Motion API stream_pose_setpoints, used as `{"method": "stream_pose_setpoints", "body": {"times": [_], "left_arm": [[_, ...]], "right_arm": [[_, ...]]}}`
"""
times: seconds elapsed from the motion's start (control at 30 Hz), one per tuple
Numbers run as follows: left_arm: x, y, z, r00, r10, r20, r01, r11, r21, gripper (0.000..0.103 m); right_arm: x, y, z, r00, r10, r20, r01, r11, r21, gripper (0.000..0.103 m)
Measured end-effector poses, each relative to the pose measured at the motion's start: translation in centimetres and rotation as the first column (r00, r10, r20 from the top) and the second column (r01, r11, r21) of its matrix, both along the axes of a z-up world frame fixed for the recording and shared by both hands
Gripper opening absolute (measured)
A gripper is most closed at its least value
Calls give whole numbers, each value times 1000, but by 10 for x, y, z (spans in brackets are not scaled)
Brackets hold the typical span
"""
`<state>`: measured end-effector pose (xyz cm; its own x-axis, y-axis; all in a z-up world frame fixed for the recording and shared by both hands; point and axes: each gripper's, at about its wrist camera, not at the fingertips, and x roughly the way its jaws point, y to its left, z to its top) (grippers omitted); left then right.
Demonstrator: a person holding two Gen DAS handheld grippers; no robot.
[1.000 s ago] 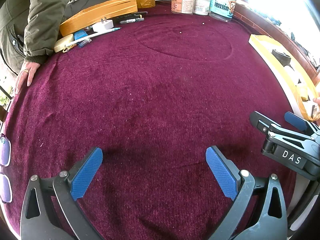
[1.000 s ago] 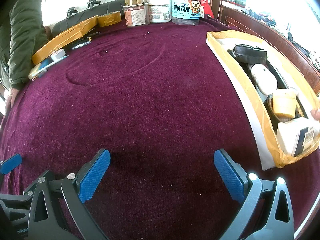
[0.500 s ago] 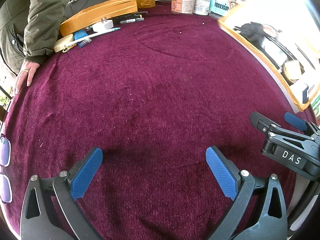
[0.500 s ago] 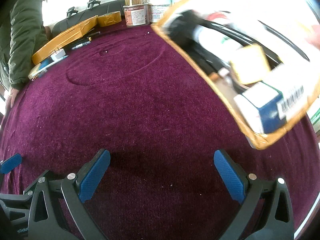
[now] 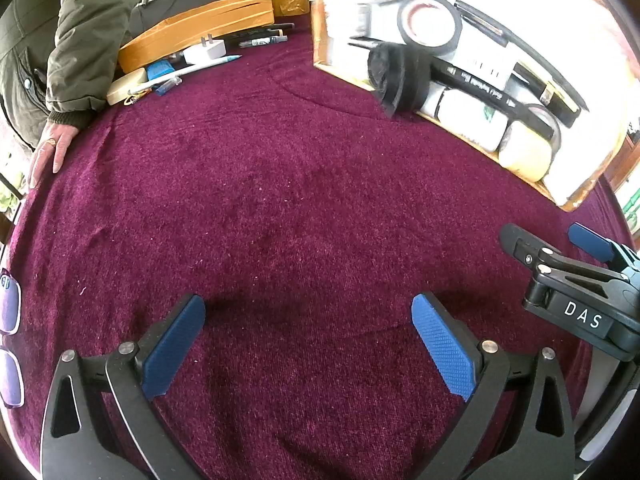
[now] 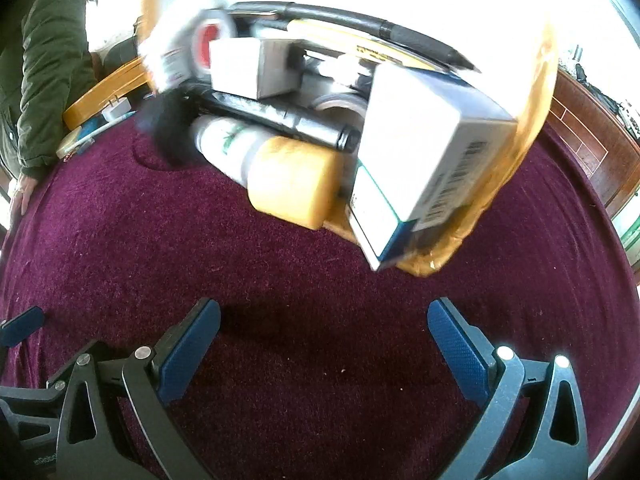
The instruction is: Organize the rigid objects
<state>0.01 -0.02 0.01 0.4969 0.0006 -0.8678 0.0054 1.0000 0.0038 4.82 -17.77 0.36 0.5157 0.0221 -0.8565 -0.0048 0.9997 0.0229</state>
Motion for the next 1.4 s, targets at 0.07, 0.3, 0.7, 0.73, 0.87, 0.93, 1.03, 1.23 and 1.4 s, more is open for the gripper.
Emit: {"method": "stream_pose_setpoints", "body": {"times": [0.07,0.3,0.7,0.73,0.87,0.93,1.03,1.23,1.4], "left_arm": [[0,0,0,1000,0,0,0,1000,1,103],[1,0,0,1000,0,1,0,1000,1,103],[1,-1,1,1000,0,3,0,1000,0,103],[1,0,1,1000,0,4,0,1000,0,103],[1,-1,1,1000,0,7,0,1000,0,103],[1,0,0,1000,0,10,0,1000,-3,103],[3,-2,0,1000,-1,10,1,1000,-3,103],[3,-2,-1,1000,-2,25,2,1000,-4,103],[3,-2,-1,999,-2,35,2,1000,-4,103]], "right_arm": [[1,1,2,1000,0,0,0,1000,0,102],[-3,2,3,1000,0,0,0,1000,0,102],[1,-1,4,1000,1,-3,-1,1000,0,102],[0,-1,4,1000,1,-3,-1,1000,1,102],[7,9,0,1000,1,-4,-1,1000,0,102],[8,10,-2,1000,1,-4,-1,1000,0,102],[2,-1,0,1000,1,-4,-1,1000,0,102],[3,0,0,1000,1,-7,-1,1000,-1,102],[5,0,-2,1000,1,-6,-1,1000,-3,102]]}}
